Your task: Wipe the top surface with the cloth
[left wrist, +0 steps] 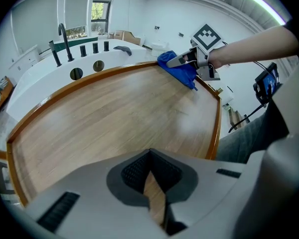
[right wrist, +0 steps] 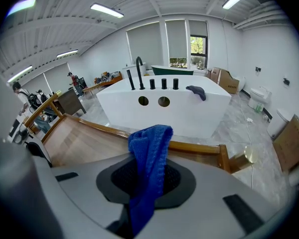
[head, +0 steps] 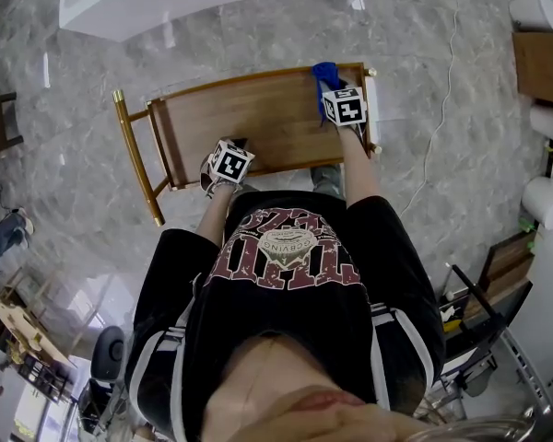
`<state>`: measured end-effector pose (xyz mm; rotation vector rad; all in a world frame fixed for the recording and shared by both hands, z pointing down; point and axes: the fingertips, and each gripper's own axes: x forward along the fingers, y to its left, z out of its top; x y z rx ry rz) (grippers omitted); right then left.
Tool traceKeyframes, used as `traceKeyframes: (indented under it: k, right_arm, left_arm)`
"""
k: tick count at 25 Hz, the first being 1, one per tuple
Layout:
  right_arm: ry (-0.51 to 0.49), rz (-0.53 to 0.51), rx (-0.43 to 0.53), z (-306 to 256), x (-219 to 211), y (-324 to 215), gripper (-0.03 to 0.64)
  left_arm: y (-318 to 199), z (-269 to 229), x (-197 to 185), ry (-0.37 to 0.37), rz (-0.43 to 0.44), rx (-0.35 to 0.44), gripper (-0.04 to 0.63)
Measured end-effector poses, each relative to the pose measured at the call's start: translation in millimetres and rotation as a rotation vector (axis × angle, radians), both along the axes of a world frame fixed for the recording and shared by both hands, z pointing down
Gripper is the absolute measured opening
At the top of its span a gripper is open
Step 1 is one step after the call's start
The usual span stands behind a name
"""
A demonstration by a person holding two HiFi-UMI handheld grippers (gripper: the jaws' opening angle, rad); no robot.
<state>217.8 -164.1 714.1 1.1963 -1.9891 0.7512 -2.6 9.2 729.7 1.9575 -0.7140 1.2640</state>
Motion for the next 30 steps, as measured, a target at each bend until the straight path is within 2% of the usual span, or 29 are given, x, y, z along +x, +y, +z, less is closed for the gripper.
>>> traceKeyframes:
  k: [6, 12, 22, 26, 30]
  right_arm:
    - [0.027, 0.039, 0.003, -1, 28, -2, 0.06]
    - [0.052, 0.065, 0.008, -6, 57, -4, 0.06]
    - [0.097, 0.067, 0.001, -4, 71, -4, 0.06]
    - [0.071, 0.082, -0.005, -11, 70, 3, 0.058]
    - [0.042, 0.159, 0.003, -17, 84, 5, 0.058]
  left_arm:
    - [1, -1, 5, -0.009, 0.031, 0.001, 0.046]
    - [1, -5, 9, -0.007, 0.024, -0.007, 0.046]
    - [3, -2, 8, -0.006, 0.022, -0.028, 0.046]
    - [7, -1, 5, -0.004, 0.026, -0.054, 0.046]
    - [3, 1, 0, -0.002, 0.015, -0.06, 0.046]
